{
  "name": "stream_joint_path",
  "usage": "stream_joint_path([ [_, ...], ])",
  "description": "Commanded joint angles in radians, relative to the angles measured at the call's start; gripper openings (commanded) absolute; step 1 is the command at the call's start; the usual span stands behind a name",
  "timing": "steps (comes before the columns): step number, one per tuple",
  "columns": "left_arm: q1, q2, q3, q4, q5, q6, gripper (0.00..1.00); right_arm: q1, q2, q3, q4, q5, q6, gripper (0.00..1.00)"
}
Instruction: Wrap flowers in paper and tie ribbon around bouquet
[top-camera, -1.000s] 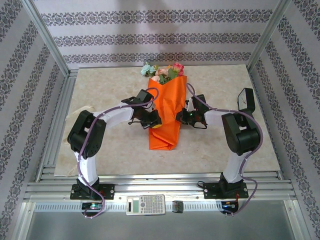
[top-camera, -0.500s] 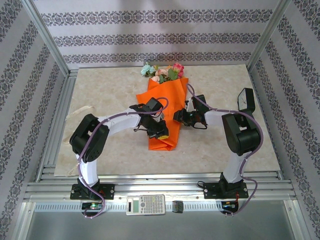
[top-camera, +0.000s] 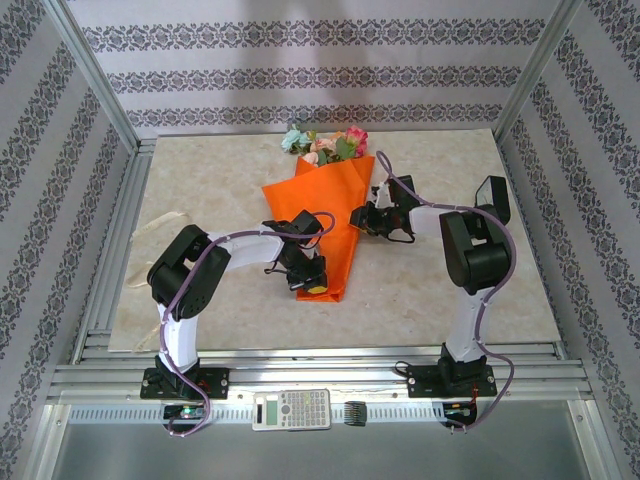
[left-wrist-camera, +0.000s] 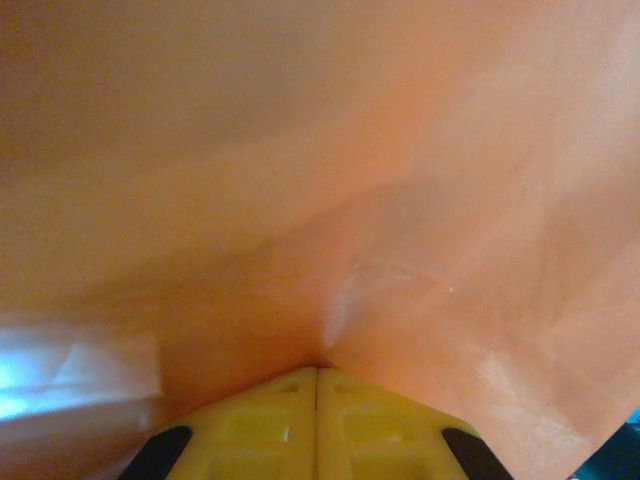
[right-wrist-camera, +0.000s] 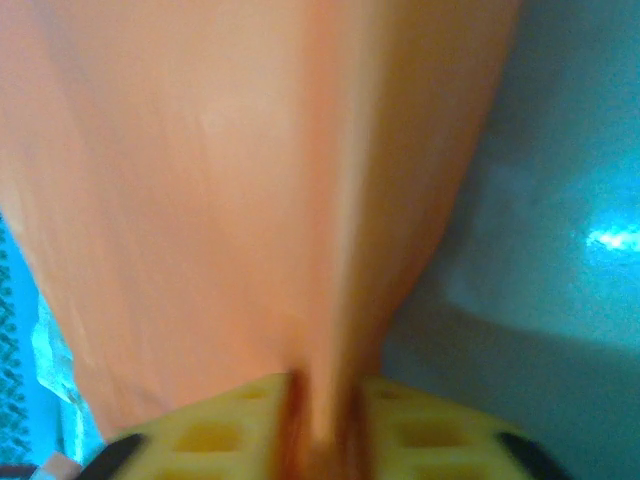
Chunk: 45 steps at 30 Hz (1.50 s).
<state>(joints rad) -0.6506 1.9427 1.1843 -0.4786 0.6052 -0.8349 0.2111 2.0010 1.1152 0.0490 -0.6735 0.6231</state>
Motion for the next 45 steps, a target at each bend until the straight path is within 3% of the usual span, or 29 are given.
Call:
stream_joint_path([
  [1,0.005,0.033,0.012,-0.028,-0.05,0.039,0.07,-0.016,-0.01,0.024,-0.005,0.0,-0.014,0.0],
  [4,0.005,0.036,0.024,-0.035,-0.045,0.045,0.07,-0.035,-0.021,0.015,0.005,0.006,-0.008,0.01],
  [6,0.005,0.035,0.033,-0.037,-0.038,0.045,0.06,-0.045,-0.006,0.037,-0.003,-0.001,-0.011,0.33],
  [9,0.005,0.033,0.051,-0.052,-0.032,0.054,0.06,-0.052,0.037,0.089,-0.014,-0.002,-0.009,0.43],
  [12,0.005,0.034,0.064,-0.061,-0.025,0.055,0.06,-0.06,0.094,0.158,-0.011,-0.011,0.018,0.37],
  [13,0.003,0.036,0.066,-0.062,-0.024,0.056,0.06,-0.062,0.109,0.182,-0.01,-0.011,0.027,0.31],
  [15,0.004,0.035,0.068,-0.065,-0.024,0.055,0.06,-0.064,0.139,0.216,0.002,-0.005,0.048,0.04],
  [16,0.005,0.035,0.07,-0.067,-0.024,0.056,0.06,-0.065,0.145,0.225,0.005,0.003,0.054,0.0],
  [18,0.005,0.036,0.068,-0.069,-0.022,0.056,0.06,-0.074,0.153,0.242,0.015,0.022,0.067,0.0],
  [19,0.005,0.037,0.066,-0.068,-0.021,0.056,0.06,-0.078,0.158,0.251,0.018,0.025,0.073,0.05],
  [20,0.004,0.04,0.064,-0.068,-0.019,0.056,0.06,-0.081,0.167,0.264,0.015,0.031,0.08,0.23],
  [21,0.004,0.041,0.063,-0.068,-0.018,0.058,0.06,-0.085,0.175,0.28,0.013,0.039,0.087,0.35],
  [23,0.004,0.044,0.063,-0.069,-0.017,0.06,0.06,-0.09,0.201,0.317,0.011,0.046,0.099,0.4],
  [27,0.005,0.051,0.062,-0.074,-0.016,0.065,0.05,-0.098,0.275,0.412,0.018,0.038,0.15,0.29],
  [30,0.005,0.053,0.06,-0.074,-0.014,0.063,0.05,-0.099,0.318,0.476,0.025,0.05,0.183,0.0],
  [32,0.005,0.055,0.06,-0.076,-0.014,0.062,0.05,-0.102,0.333,0.503,0.029,0.068,0.196,0.0],
  [33,0.005,0.055,0.06,-0.075,-0.013,0.061,0.05,-0.105,0.342,0.52,0.031,0.072,0.205,0.03],
  [34,0.004,0.057,0.061,-0.077,-0.012,0.062,0.05,-0.108,0.354,0.541,0.028,0.077,0.211,0.22],
  [36,0.005,0.061,0.062,-0.08,-0.01,0.064,0.05,-0.111,0.375,0.577,0.016,0.09,0.22,0.41],
  [40,0.005,0.067,0.067,-0.084,-0.01,0.063,0.05,-0.116,0.445,0.689,-0.002,0.089,0.245,0.43],
  [41,0.006,0.068,0.067,-0.086,-0.01,0.063,0.05,-0.117,0.463,0.714,-0.005,0.09,0.252,0.41],
  [42,0.006,0.07,0.069,-0.086,-0.01,0.062,0.04,-0.119,0.481,0.745,-0.01,0.089,0.257,0.32],
  [44,0.006,0.071,0.071,-0.086,-0.01,0.059,0.04,-0.123,0.508,0.787,-0.008,0.091,0.271,0.04],
  [45,0.006,0.073,0.073,-0.087,-0.01,0.059,0.04,-0.124,0.517,0.803,-0.007,0.097,0.277,0.0],
])
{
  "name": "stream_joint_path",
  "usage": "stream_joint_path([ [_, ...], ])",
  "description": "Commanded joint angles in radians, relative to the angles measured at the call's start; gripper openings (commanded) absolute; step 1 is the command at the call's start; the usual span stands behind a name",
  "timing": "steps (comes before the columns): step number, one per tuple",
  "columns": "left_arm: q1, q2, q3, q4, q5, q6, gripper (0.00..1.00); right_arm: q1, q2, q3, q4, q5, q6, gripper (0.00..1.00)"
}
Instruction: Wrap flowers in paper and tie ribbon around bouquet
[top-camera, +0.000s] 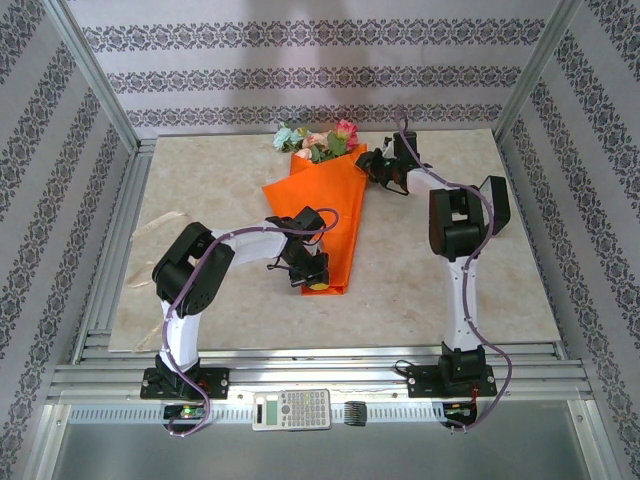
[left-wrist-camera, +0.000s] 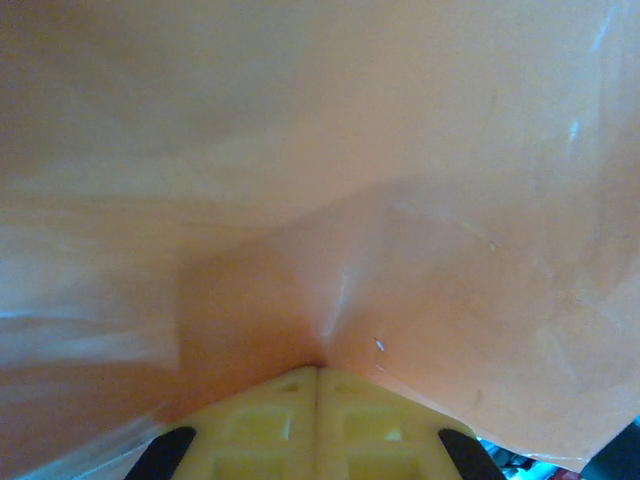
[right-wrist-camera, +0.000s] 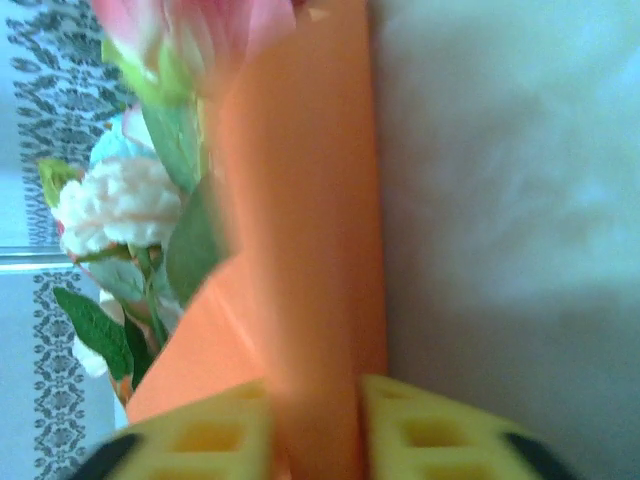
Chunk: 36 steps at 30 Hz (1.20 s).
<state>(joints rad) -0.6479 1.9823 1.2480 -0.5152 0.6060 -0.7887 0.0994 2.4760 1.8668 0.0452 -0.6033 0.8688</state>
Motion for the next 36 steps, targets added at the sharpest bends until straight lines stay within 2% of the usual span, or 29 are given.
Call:
stream_joint_path([
  [1,0.003,0.034,0.011,-0.052,-0.012,0.013,0.04,-0.013,0.05,0.064,-0.002,0.03,0.036,0.0],
  [2,0.003,0.035,0.011,-0.052,-0.012,0.014,0.04,-0.016,0.058,0.079,-0.001,0.031,0.039,0.08],
  [3,0.005,0.037,0.013,-0.052,-0.011,0.012,0.04,-0.017,0.069,0.105,-0.01,0.032,0.04,0.25],
  [4,0.004,0.039,0.013,-0.051,-0.008,0.011,0.04,-0.018,0.079,0.129,-0.025,0.033,0.037,0.35],
  [6,0.005,0.042,0.016,-0.052,-0.007,0.011,0.04,-0.019,0.097,0.166,-0.045,0.034,0.036,0.37],
  [7,0.005,0.044,0.018,-0.052,-0.006,0.011,0.04,-0.019,0.107,0.182,-0.049,0.034,0.04,0.27],
  [8,0.005,0.045,0.019,-0.053,-0.006,0.01,0.04,-0.021,0.115,0.196,-0.051,0.03,0.046,0.06],
  [9,0.005,0.045,0.02,-0.052,-0.006,0.01,0.04,-0.021,0.119,0.203,-0.052,0.028,0.053,0.0],
  [11,0.007,0.047,0.026,-0.052,-0.004,0.011,0.04,-0.023,0.113,0.206,-0.055,0.02,0.054,0.0],
  [12,0.007,0.048,0.031,-0.051,-0.002,0.011,0.04,-0.023,0.099,0.199,-0.068,0.016,0.047,0.13],
  [13,0.007,0.049,0.034,-0.051,0.0,0.011,0.04,-0.024,0.075,0.179,-0.087,0.022,0.034,0.38],
  [14,0.007,0.049,0.039,-0.05,0.001,0.012,0.04,-0.024,0.047,0.145,-0.103,0.029,0.025,0.51],
  [15,0.008,0.048,0.044,-0.05,0.005,0.014,0.04,-0.026,0.005,0.102,-0.116,0.037,0.013,0.61],
  [16,0.008,0.049,0.049,-0.049,0.006,0.015,0.04,-0.026,-0.056,0.026,-0.126,0.044,0.006,0.65],
  [22,0.009,0.039,0.082,-0.052,0.009,0.028,0.04,0.018,-0.471,-0.526,-0.165,0.089,-0.002,0.59],
  [25,0.01,0.038,0.087,-0.048,0.014,0.033,0.04,0.086,-0.675,-0.788,-0.161,0.08,-0.002,0.56],
  [28,0.01,0.044,0.09,-0.036,0.019,0.032,0.04,0.173,-0.81,-0.977,-0.155,0.066,0.015,0.53],
  [30,0.01,0.048,0.092,-0.035,0.018,0.037,0.04,0.227,-0.86,-1.076,-0.109,0.054,0.037,0.52],
  [34,0.01,0.047,0.093,-0.034,0.011,0.039,0.04,0.287,-0.883,-1.156,-0.046,0.067,0.069,0.49],
  [36,0.01,0.046,0.09,-0.031,0.009,0.038,0.04,0.303,-0.868,-1.158,-0.042,0.063,0.072,0.42],
])
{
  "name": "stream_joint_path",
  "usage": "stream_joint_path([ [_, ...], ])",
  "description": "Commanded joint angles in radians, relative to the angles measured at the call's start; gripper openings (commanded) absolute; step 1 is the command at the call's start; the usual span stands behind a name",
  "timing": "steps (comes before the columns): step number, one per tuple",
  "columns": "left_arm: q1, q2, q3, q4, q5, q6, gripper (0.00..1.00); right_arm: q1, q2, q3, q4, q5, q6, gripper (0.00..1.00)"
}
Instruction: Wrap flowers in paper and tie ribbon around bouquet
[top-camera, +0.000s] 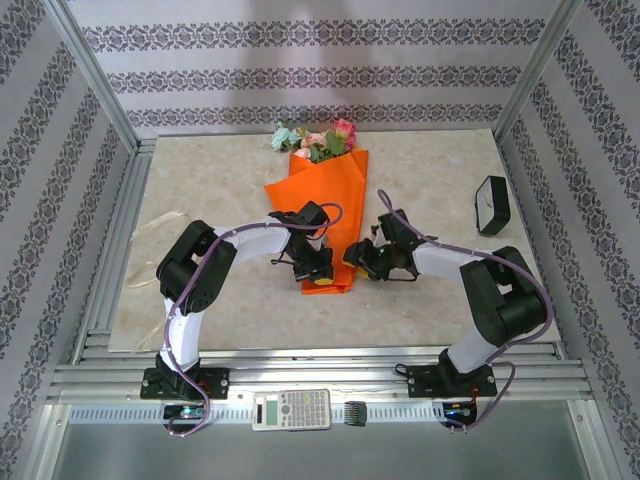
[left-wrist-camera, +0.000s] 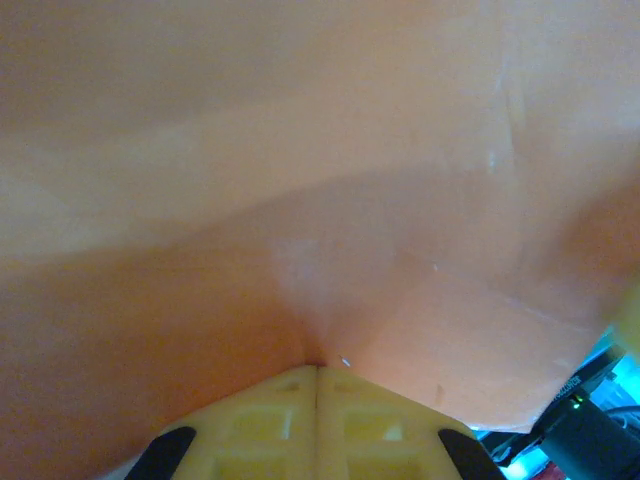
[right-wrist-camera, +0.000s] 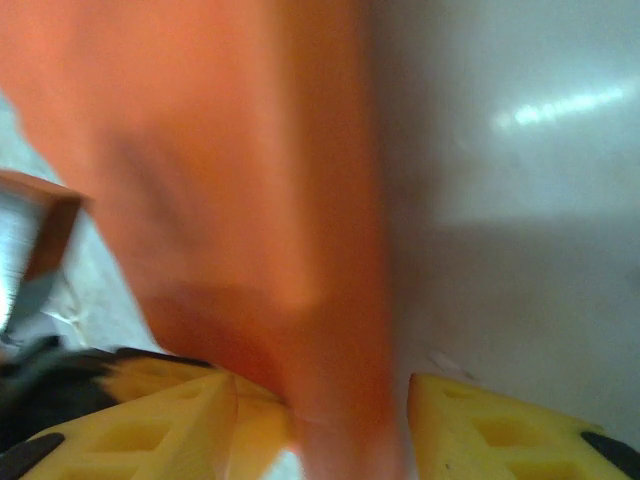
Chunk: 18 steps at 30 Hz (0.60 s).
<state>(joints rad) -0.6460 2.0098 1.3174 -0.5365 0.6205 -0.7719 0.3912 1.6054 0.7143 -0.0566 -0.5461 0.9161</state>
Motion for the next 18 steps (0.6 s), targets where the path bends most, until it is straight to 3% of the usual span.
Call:
stream_joint_path([
  [1,0.008,0.02,0.02,-0.006,-0.005,0.021,0.04,0.02,0.008,-0.007,0.066,0.003,0.026,0.33],
  [3,0.008,0.021,0.021,-0.001,-0.008,0.019,0.04,0.029,0.003,-0.015,0.06,0.018,0.024,0.08],
  [4,0.008,0.022,0.021,-0.001,-0.009,0.018,0.04,0.029,-0.006,-0.023,0.054,0.026,0.023,0.02],
  [6,0.008,0.02,0.021,-0.001,-0.014,0.017,0.04,0.028,-0.035,-0.039,0.038,0.041,0.017,0.07],
  [9,0.008,0.015,0.017,0.0,-0.021,0.013,0.04,0.031,-0.074,-0.068,0.003,0.047,0.007,0.41],
  [10,0.007,0.014,0.016,0.0,-0.019,0.013,0.04,0.034,-0.081,-0.079,-0.006,0.041,0.006,0.48],
  [13,0.008,0.009,0.008,0.008,-0.021,0.007,0.04,0.062,-0.096,-0.098,-0.029,0.025,0.009,0.49],
  [18,0.008,0.007,-0.003,0.023,-0.019,0.0,0.04,0.1,-0.085,-0.127,0.009,0.037,0.037,0.38],
])
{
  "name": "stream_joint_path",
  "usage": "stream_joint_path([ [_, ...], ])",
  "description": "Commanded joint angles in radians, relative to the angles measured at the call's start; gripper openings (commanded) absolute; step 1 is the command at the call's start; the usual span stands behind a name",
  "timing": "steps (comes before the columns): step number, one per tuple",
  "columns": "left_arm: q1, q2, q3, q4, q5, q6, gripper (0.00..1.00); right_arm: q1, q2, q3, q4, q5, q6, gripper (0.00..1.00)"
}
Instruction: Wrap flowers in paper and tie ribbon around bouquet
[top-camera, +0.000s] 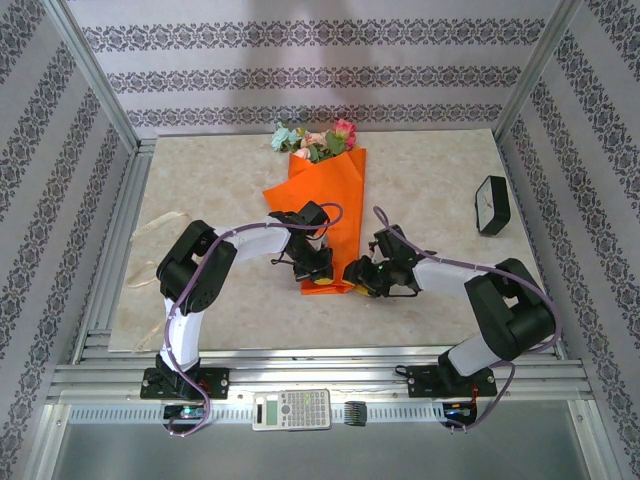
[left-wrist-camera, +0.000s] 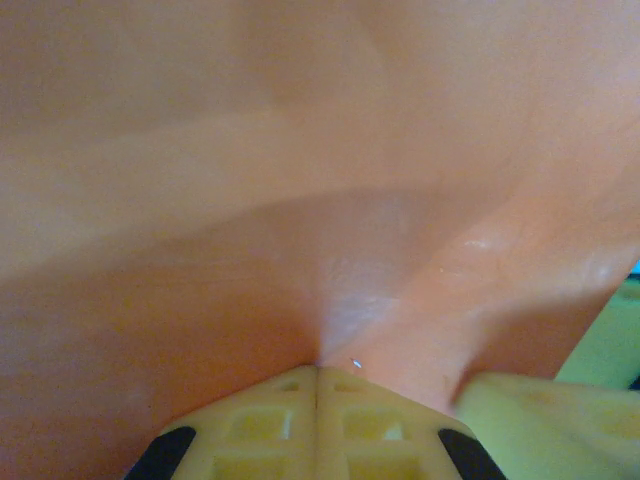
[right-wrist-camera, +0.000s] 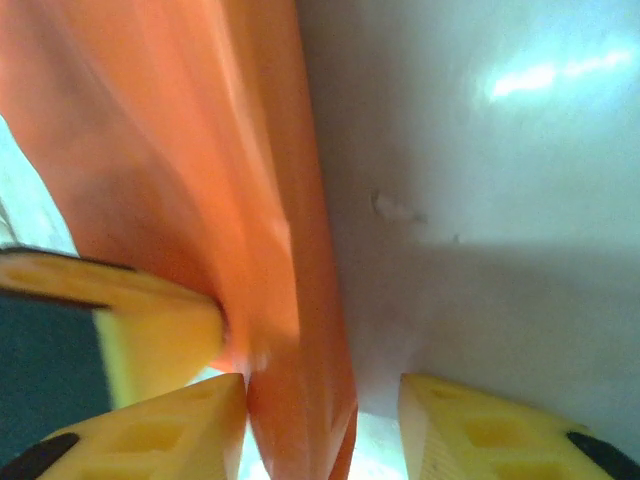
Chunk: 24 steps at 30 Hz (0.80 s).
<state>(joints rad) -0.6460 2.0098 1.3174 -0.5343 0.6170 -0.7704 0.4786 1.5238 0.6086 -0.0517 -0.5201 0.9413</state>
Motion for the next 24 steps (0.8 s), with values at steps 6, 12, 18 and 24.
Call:
stream_joint_path([
  [6,0.008,0.015,-0.003,0.03,-0.017,-0.006,0.04,0.012,-0.025,-0.028,-0.006,0.047,0.021,0.02],
  [12,0.007,0.017,0.001,0.022,-0.02,0.003,0.04,0.012,-0.059,-0.067,0.004,0.047,0.047,0.0],
  [18,0.008,-0.023,0.032,-0.014,-0.054,0.011,0.18,0.007,-0.094,-0.072,-0.017,0.042,0.097,0.41],
  [24,0.052,-0.161,0.123,-0.124,-0.135,-0.039,0.47,-0.022,-0.258,-0.013,-0.236,0.144,0.06,0.5],
])
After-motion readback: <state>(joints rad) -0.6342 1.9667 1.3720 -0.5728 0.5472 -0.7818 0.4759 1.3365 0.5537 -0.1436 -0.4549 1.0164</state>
